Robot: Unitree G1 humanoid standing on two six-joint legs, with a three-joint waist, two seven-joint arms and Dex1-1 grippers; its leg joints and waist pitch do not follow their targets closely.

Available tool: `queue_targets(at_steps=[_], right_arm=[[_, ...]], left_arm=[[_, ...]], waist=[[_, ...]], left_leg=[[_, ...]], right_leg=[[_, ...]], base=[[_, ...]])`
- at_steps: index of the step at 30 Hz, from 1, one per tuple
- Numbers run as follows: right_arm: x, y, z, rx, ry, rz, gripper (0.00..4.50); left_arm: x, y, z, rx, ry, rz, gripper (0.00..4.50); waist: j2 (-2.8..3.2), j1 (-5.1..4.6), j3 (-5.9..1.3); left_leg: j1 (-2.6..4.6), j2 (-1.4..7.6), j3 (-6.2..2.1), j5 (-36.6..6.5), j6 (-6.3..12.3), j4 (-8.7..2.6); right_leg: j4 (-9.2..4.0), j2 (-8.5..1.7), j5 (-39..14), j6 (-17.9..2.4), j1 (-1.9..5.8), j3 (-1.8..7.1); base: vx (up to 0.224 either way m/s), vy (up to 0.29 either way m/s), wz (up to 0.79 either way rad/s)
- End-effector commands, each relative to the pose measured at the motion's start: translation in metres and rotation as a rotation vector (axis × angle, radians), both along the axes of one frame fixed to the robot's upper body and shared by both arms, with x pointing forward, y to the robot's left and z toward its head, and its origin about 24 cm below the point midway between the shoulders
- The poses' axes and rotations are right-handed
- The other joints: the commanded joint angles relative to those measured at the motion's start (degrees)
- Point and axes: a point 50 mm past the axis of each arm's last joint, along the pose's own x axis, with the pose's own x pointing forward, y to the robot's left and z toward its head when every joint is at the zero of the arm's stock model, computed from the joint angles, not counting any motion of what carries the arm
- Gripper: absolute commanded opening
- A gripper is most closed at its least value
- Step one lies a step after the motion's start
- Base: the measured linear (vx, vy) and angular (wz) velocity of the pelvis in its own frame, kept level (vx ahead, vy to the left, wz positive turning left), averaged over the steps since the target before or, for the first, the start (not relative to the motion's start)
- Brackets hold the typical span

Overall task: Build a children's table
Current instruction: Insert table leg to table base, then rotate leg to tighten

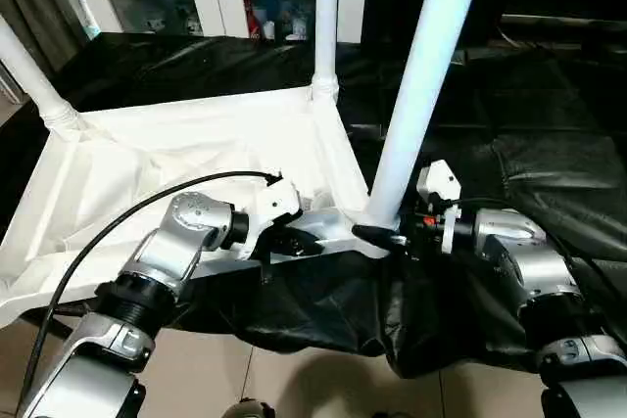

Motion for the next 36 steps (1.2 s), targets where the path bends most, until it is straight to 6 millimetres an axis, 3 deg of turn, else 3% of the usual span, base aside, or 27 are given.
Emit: queue_targets(at_steps=[1, 7, 8, 11, 14, 23, 26, 29, 31, 32, 36], right_arm=[[-0.002, 0.0, 0.003, -0.006, -0.01, 0.025, 4.21], [-0.005, 0.001, 0.0, -0.032, 0.003, 0.04, 4.07], [-0.005, 0.002, 0.0, -0.033, 0.005, 0.041, 3.73], [-0.006, 0.002, -0.001, -0.034, 0.008, 0.043, 3.66], [-0.007, 0.003, -0.003, -0.032, 0.017, 0.043, 3.24], [-0.01, 0.007, -0.014, -0.028, 0.048, 0.01, 2.81], [-0.006, 0.009, -0.024, -0.031, 0.06, -0.14, 2.8], [0.0, 0.012, -0.038, -0.046, 0.09, -0.332, 2.8], [0.002, 0.015, -0.042, -0.051, 0.1, -0.389, 2.8], [0.005, 0.022, -0.051, -0.052, 0.139, -0.503, 2.8], [0.009, 0.039, -0.062, -0.052, 0.197, -0.641, 2.8]], left_arm=[[0.0, -0.007, 0.01, -0.04, -0.029, -0.053, 0.0], [-0.001, -0.007, 0.01, -0.041, -0.026, -0.053, 0.0], [-0.001, -0.007, 0.01, -0.041, -0.026, -0.053, 0.0], [-0.001, -0.007, 0.01, -0.041, -0.026, -0.052, 0.0], [-0.001, -0.006, 0.009, -0.04, -0.025, -0.048, 0.0], [0.0, -0.005, 0.008, -0.057, -0.01, -0.008, 0.0], [0.008, -0.009, 0.006, -0.071, -0.01, 0.089, 0.0], [0.017, -0.016, 0.004, -0.077, -0.022, 0.185, 0.0], [0.021, -0.02, 0.003, -0.068, -0.036, 0.227, 0.0], [0.029, -0.028, 0.003, -0.06, -0.055, 0.305, 0.0], [0.039, -0.051, 0.005, -0.087, -0.074, 0.42, 0.0]], waist=[[-0.33, 0.09, -5.04], [-0.47, 0.32, -4.98], [-0.5, 0.35, -4.94], [-0.48, 0.38, -4.93], [-0.59, 0.42, -4.93], [-0.46, 0.43, -4.93], [-0.23, 0.18, -4.68], [-0.37, -0.41, -4.58], [-0.37, -0.74, -4.36], [-0.33, -0.92, -4.23], [-0.11, -0.92, -4.14]], left_leg=[[1.12, 1.7, -0.77, -6.36, 5.11, -3.25], [1.07, 1.64, -0.81, -6.58, 5.34, -3.08], [1.13, 1.66, -0.82, -7.08, 5.13, -3.11], [1.12, 1.63, -0.83, -7.48, 4.73, -3.09], [1.08, 1.59, -0.84, -6.98, 4.79, -3.02], [1.09, 1.53, -0.84, -6.59, 5.16, -2.92], [1.18, 1.48, -0.93, -8.11, 3.9, -3.14], [1.42, 1.28, -1.06, -10.32, 1.93, -3.42], [1.57, 1.17, -0.98, -11.66, 1.61, -3.52], [1.73, 1.06, -0.97, -12.69, 1.16, -3.59], [2.31, 1.07, -1.07, -14.72, 0.09, -3.71]], right_leg=[[-3.0, -3.63, -3.97, -14.58, 3.57, 2.34], [-2.92, -3.56, -4.63, -14.42, 3.51, 2.32], [-3.01, -3.6, -5.56, -14.22, 3.48, 2.33], [-3.11, -3.61, -6.83, -13.87, 3.5, 2.34], [-3.0, -3.57, -6.55, -13.68, 3.48, 2.35], [-2.9, -3.51, -5.6, -13.91, 3.46, 2.3], [-3.25, -3.52, -8.38, -13.39, 3.35, 2.31], [-3.76, -3.69, -12.48, -12.39, 3.44, 2.41], [-4.17, -3.57, -14.45, -11.77, 3.23, 2.41], [-4.51, -3.61, -16.51, -11.28, 3.12, 2.43], [-5.18, -3.7, -20.37, -10.21, 2.84, 2.33]], base=[[0.0, 0.0, 0.0], [0.0, 0.0, 0.0], [0.0, 0.0, 0.0], [0.0, 0.0, 0.0], [0.0, 0.0, 0.0], [0.0, 0.0, 0.0], [0.0, 0.0, 0.0], [0.0, 0.0, 0.0], [0.0, 0.0, 0.0], [0.0, 0.0, 0.0], [0.0, 0.0, 0.0]])
